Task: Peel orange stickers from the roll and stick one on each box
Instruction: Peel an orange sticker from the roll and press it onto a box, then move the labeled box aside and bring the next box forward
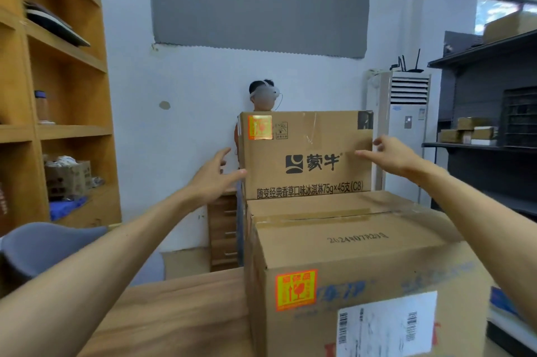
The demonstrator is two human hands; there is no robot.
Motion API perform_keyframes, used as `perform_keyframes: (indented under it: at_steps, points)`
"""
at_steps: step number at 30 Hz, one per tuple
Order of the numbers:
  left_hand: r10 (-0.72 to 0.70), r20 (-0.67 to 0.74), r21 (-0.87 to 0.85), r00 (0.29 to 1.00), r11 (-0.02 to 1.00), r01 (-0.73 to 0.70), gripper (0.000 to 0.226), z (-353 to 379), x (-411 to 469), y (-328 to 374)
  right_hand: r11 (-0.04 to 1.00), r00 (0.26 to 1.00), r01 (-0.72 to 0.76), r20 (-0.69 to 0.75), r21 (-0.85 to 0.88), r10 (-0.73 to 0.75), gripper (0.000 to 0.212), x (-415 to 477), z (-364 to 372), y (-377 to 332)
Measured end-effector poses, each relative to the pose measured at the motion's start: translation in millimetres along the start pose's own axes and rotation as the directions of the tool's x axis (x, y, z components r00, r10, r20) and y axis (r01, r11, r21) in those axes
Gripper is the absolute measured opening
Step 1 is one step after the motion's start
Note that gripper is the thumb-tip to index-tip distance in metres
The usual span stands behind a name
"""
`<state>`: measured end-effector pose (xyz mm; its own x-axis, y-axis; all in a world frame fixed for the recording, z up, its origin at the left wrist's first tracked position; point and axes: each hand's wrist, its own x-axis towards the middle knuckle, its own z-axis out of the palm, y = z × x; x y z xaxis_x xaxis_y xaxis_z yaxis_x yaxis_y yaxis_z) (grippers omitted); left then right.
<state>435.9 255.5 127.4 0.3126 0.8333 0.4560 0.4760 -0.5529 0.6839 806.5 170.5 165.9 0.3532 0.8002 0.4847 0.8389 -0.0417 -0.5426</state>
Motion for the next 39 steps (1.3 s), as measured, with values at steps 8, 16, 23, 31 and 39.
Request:
perform_keyframes:
  at_steps: [8,16,23,31,39]
  points:
    - [0.177,0.001,0.692,0.984,0.710,-0.128,0.046,-133,-94,13,0.892,0.916,0.378,-0.039,-0.249,-0.399,0.049,-93,30,-127]
    - [0.122,-0.070,0.831,0.990,0.556,-0.010,0.043,-246,-241,0,0.749,0.776,0.618,0.035,-0.236,-0.630,0.041,-222,101,-275]
    - [0.073,-0.157,0.868,0.985,0.486,0.102,0.036,-337,-358,-33,0.724,0.724,0.689,0.085,-0.042,-0.684,0.044,-322,161,-392]
    - [0.009,-0.345,0.808,0.938,0.511,0.292,0.045,-450,-432,-82,0.671,0.658,0.741,0.161,0.042,-0.736,0.043,-385,213,-506]
    - [-0.161,-0.539,0.577,0.827,0.645,0.501,0.075,-526,-447,-141,0.676,0.662,0.722,0.135,0.146,-0.737,0.066,-387,256,-586]
